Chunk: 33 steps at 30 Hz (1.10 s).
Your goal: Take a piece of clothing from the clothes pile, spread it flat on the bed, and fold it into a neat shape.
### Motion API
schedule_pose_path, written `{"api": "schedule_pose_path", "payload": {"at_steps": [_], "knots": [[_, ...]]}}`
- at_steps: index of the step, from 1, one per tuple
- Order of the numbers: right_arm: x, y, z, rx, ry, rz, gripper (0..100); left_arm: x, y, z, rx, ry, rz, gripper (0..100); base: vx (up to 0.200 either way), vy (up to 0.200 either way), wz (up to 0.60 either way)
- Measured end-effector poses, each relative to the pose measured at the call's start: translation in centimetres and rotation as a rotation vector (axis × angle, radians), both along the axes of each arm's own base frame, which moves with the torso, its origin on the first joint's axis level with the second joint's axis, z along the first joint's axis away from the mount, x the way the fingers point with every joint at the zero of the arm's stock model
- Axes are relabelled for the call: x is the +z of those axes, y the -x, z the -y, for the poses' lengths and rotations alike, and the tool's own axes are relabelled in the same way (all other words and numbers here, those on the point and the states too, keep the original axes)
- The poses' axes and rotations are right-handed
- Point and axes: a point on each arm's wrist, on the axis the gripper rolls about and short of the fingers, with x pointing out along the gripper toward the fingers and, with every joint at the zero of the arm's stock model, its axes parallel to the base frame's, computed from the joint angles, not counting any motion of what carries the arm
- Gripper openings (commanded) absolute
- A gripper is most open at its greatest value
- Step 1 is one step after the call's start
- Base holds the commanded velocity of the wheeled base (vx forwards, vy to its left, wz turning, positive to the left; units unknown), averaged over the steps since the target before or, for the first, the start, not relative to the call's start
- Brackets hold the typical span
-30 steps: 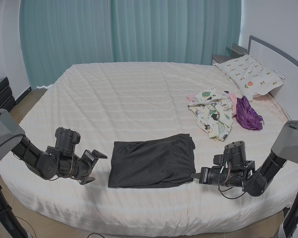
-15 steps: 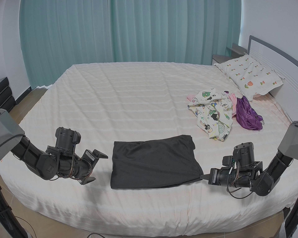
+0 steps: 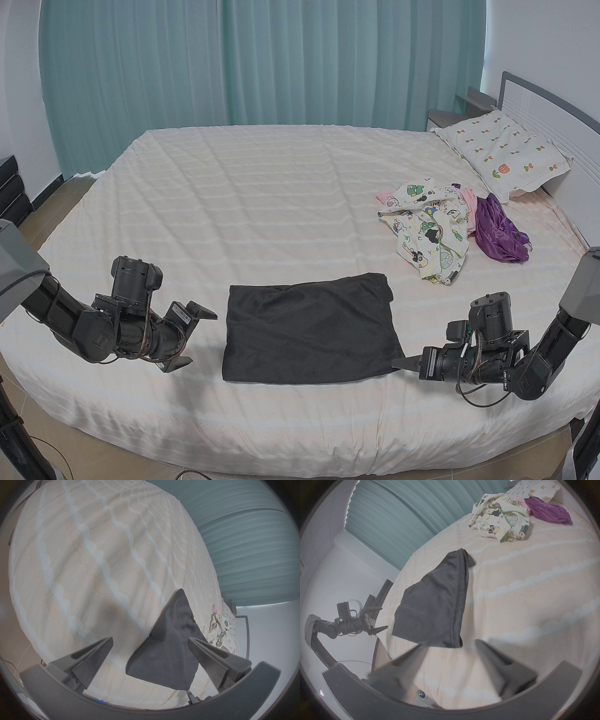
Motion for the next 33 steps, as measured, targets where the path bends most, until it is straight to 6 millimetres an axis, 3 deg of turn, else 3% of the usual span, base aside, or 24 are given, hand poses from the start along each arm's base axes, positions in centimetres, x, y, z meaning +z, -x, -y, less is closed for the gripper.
{"api": "schedule_pose_path", "payload": {"at_steps": [9,15,23,32,33], "knots": [[2.4,-3.7,-0.2,-0.056,-0.068,0.109,100,0.0,0.0,0.0,0.000,0.001,0.001,100,0.000,0.000,0.00],[3.3,-7.3,-1.1,-0.095,-0.113,0.146,100,0.0,0.1,0.0,-0.005,0.003,-0.001,100,0.200,0.000,0.00],[1.5,-11.4,-2.2,-0.135,-0.147,0.132,100,-0.1,0.2,0.0,-0.007,0.003,-0.002,100,0.075,0.000,0.00],[-0.6,-13.2,-2.3,-0.192,-0.119,0.132,100,-0.1,0.2,0.0,-0.008,0.002,-0.004,100,0.000,0.000,0.00],[-0.7,-13.3,-2.3,-0.194,-0.119,0.131,0,-0.1,0.2,0.0,-0.008,0.003,-0.005,100,0.000,0.000,0.00]]}}
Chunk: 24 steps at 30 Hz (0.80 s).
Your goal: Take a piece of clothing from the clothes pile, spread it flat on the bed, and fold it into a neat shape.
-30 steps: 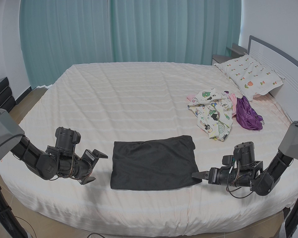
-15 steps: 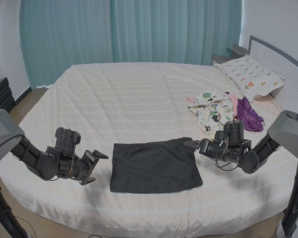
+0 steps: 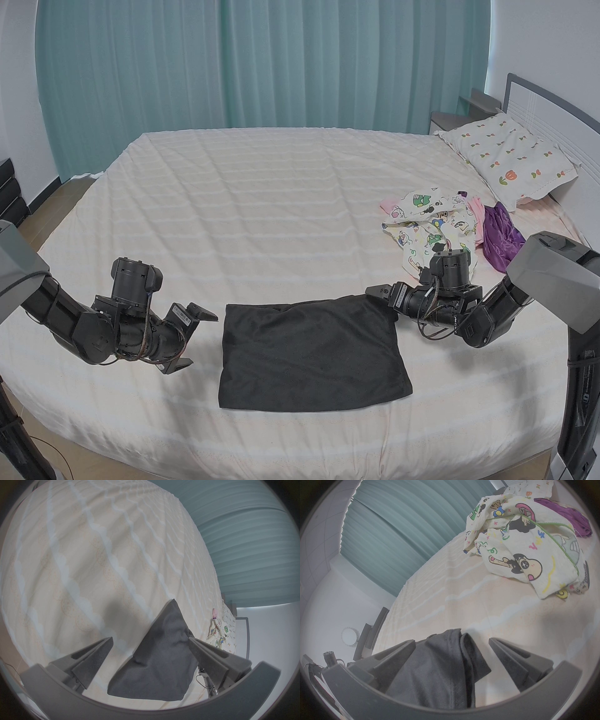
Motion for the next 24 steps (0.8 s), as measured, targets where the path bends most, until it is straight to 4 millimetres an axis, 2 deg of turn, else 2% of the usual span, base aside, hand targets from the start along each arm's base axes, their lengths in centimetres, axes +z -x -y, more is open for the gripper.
{"api": "schedule_pose_path", "payload": {"at_steps": [20,21,24], "knots": [[0.3,-1.0,1.2,-0.094,-0.124,-0.002,0,-0.1,-0.2,0.1,0.003,0.003,0.013,100,0.000,0.000,0.00],[0.2,-0.9,1.2,-0.095,-0.124,-0.004,100,-0.1,-0.2,0.1,0.003,0.002,0.013,100,0.000,0.000,0.00],[0.2,-0.9,1.2,-0.096,-0.129,0.005,100,-0.1,-0.2,0.1,0.002,0.002,0.013,100,0.000,0.000,0.00]]}}
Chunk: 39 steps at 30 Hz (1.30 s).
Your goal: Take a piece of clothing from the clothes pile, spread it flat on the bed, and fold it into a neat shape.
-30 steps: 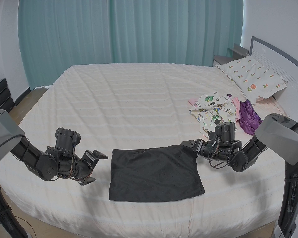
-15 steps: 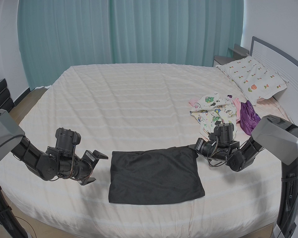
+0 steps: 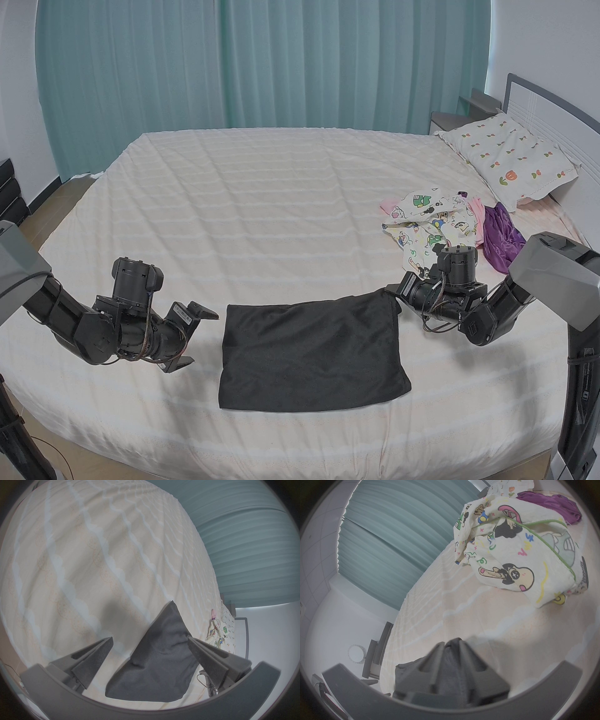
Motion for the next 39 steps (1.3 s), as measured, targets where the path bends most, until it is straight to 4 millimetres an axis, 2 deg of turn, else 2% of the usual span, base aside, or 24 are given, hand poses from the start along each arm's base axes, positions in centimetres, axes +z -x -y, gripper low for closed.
{"api": "schedule_pose_path", "payload": {"at_steps": [5,15,24,34,35,39], "knots": [[0.0,0.7,0.2,0.001,-0.002,0.008,100,0.3,-0.3,0.1,-0.003,-0.001,0.016,100,0.000,0.000,0.00],[-0.4,5.2,0.8,0.003,-0.030,-0.061,100,1.1,-2.7,1.7,-0.044,-0.068,0.105,100,0.000,0.000,0.00],[0.0,7.7,1.1,0.018,-0.034,-0.086,100,0.0,-5.6,3.2,-0.135,-0.157,0.162,100,0.000,0.000,0.00],[0.1,9.7,-0.2,0.084,-0.003,-0.099,100,-1.9,-8.5,4.2,-0.172,-0.208,0.186,100,0.000,0.000,0.00],[0.1,9.9,-0.4,0.091,0.001,-0.101,100,-2.1,-8.8,4.3,-0.170,-0.212,0.188,0,0.000,0.000,0.00],[0.0,10.7,-1.0,0.121,0.014,-0.107,100,-2.7,-9.6,4.7,-0.164,-0.223,0.188,0,0.000,0.000,0.00]]}}
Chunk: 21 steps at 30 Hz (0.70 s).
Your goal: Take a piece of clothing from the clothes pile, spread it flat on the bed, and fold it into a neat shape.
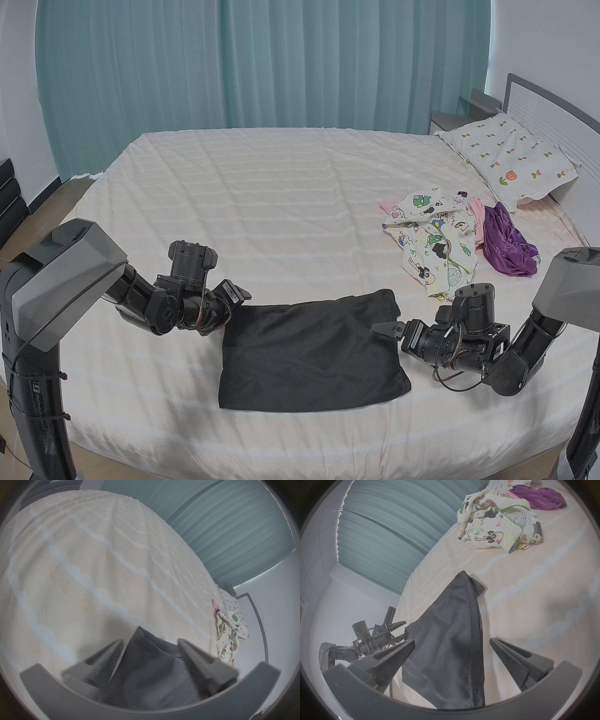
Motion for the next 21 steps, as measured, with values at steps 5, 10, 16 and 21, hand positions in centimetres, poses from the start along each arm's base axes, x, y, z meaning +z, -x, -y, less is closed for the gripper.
{"api": "schedule_pose_path", "payload": {"at_steps": [5,10,16,21], "knots": [[-0.1,0.5,-0.3,0.024,0.018,-0.002,100,-0.4,-0.3,0.1,0.025,-0.020,0.002,0,0.000,0.000,0.00],[-0.5,1.2,-0.2,0.057,0.068,0.001,100,-0.5,-0.5,-0.2,0.071,-0.049,0.013,0,0.000,0.000,0.00],[-0.6,2.2,-0.1,0.091,0.102,-0.003,100,-0.4,-0.7,-0.7,0.092,-0.050,0.014,0,0.000,0.000,0.00],[-0.7,3.0,-0.3,0.152,0.090,-0.017,0,-0.4,-0.7,-1.0,0.099,-0.051,0.014,0,0.000,0.000,0.00]]}}
